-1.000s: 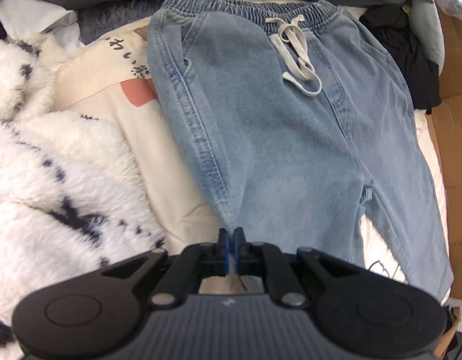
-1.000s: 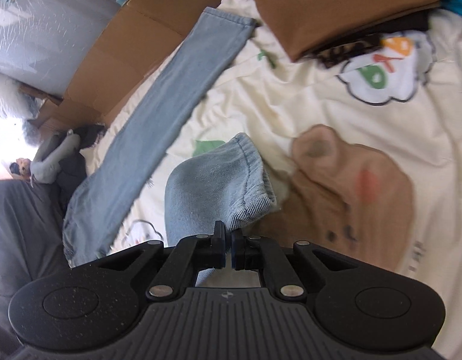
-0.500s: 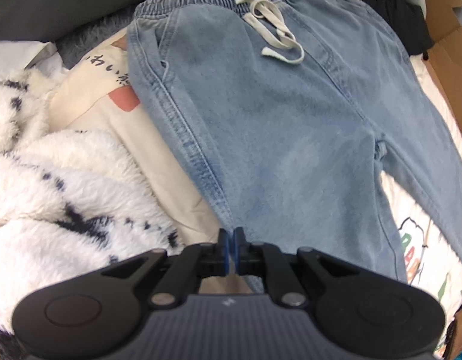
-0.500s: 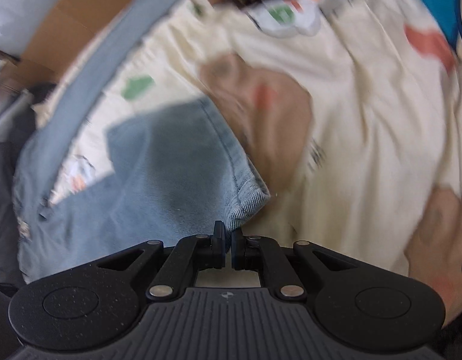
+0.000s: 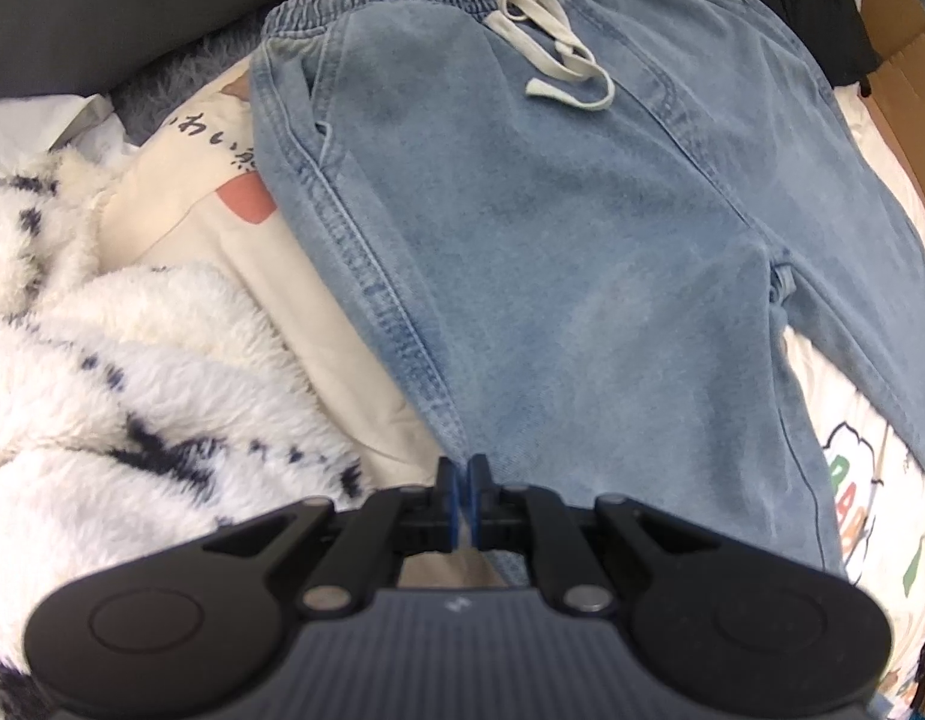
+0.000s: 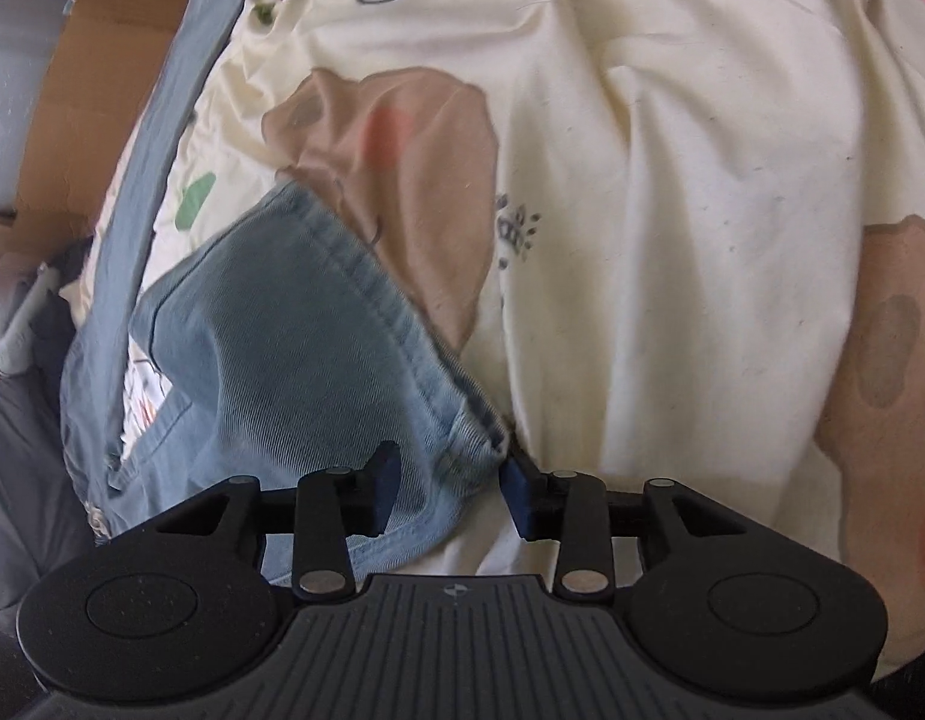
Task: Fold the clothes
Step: 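Fold the held leg over the other leg with the right tool while the left tool holds the crotch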
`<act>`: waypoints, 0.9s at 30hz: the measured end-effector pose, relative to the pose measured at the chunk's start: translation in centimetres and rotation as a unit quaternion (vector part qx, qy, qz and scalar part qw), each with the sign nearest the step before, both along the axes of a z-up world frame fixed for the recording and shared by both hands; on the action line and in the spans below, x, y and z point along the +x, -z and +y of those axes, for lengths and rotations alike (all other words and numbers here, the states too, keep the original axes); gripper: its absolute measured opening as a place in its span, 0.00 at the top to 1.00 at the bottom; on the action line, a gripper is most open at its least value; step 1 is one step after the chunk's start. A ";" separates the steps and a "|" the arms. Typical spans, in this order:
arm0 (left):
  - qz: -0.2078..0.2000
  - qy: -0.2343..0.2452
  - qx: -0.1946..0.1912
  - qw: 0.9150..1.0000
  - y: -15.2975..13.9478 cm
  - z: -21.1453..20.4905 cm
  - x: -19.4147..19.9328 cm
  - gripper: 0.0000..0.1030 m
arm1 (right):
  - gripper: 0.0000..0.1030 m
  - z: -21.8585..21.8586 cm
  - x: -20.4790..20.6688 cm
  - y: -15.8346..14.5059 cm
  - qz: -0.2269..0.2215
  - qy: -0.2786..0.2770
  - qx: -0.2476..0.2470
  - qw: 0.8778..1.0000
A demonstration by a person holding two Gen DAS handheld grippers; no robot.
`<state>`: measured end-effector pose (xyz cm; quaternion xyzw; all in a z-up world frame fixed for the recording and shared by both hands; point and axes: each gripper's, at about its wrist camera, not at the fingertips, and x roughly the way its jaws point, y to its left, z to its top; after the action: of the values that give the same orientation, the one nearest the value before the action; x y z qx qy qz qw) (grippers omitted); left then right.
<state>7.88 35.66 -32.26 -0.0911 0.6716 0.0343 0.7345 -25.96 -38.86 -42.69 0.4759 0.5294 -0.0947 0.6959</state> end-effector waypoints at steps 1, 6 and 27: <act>0.000 0.000 0.002 1.000 0.0 -0.1 0.0 0.97 | 0.58 -0.3 0.0 0.2 -0.004 -0.003 0.007 1.000; 0.003 0.000 0.008 1.000 0.2 -0.2 0.0 0.97 | 0.58 -1.1 1.6 1.4 -0.018 -0.044 0.026 0.999; 0.025 0.022 0.014 0.999 -0.7 -0.9 0.2 0.97 | 0.92 -0.4 4.1 -6.3 0.025 -0.182 -0.054 0.981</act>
<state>8.13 34.73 -31.56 -0.0647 0.6909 0.0296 0.7194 -21.84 -39.31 -36.39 0.3304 0.6188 -0.0066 0.7127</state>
